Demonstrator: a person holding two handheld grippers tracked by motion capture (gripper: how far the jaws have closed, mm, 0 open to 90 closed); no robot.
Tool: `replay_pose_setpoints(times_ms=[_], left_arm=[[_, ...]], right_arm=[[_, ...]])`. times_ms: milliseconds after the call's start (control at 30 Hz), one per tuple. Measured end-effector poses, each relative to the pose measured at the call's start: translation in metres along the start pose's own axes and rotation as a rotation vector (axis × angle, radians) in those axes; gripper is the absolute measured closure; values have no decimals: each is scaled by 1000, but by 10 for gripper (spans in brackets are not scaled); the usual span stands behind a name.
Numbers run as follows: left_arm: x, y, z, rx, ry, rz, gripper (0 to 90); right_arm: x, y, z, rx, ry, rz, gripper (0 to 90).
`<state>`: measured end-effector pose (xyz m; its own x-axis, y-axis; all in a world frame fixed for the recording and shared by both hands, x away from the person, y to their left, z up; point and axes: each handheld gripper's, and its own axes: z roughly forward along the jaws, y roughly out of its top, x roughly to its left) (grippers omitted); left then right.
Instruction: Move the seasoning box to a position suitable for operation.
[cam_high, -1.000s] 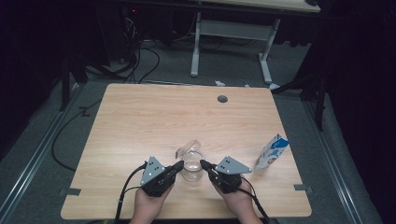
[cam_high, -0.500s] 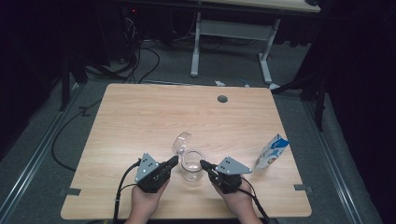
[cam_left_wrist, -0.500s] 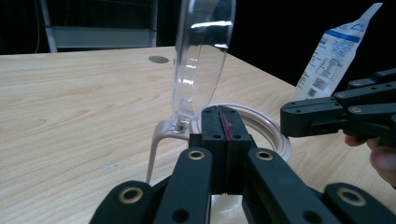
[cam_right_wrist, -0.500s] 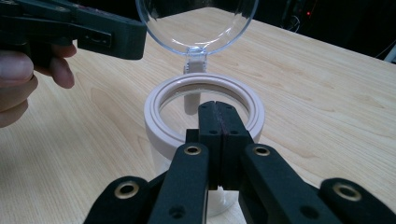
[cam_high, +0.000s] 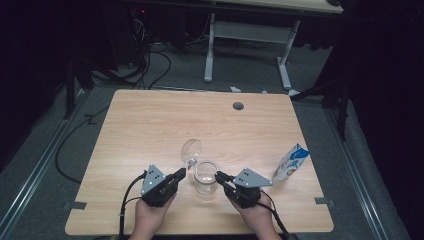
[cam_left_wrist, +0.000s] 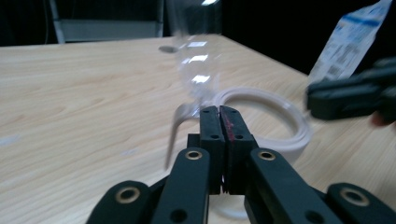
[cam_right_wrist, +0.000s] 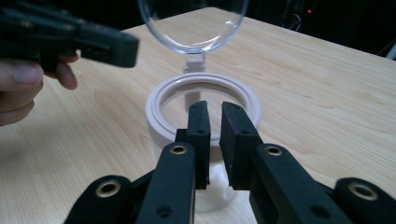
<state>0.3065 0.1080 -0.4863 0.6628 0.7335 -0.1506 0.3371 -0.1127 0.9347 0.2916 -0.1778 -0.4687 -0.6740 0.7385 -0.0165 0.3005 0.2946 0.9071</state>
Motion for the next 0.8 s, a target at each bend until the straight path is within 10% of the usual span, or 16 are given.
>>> replay_pose_setpoints(times_ms=[200, 800], left_arm=[[19, -23, -15, 109, 84, 114, 764], [43, -33, -21, 93, 116, 45, 695]], right_arm=[[-20, -15, -20, 26, -96, 49, 707], [-63, -76, -77, 114, -321, 191, 584]])
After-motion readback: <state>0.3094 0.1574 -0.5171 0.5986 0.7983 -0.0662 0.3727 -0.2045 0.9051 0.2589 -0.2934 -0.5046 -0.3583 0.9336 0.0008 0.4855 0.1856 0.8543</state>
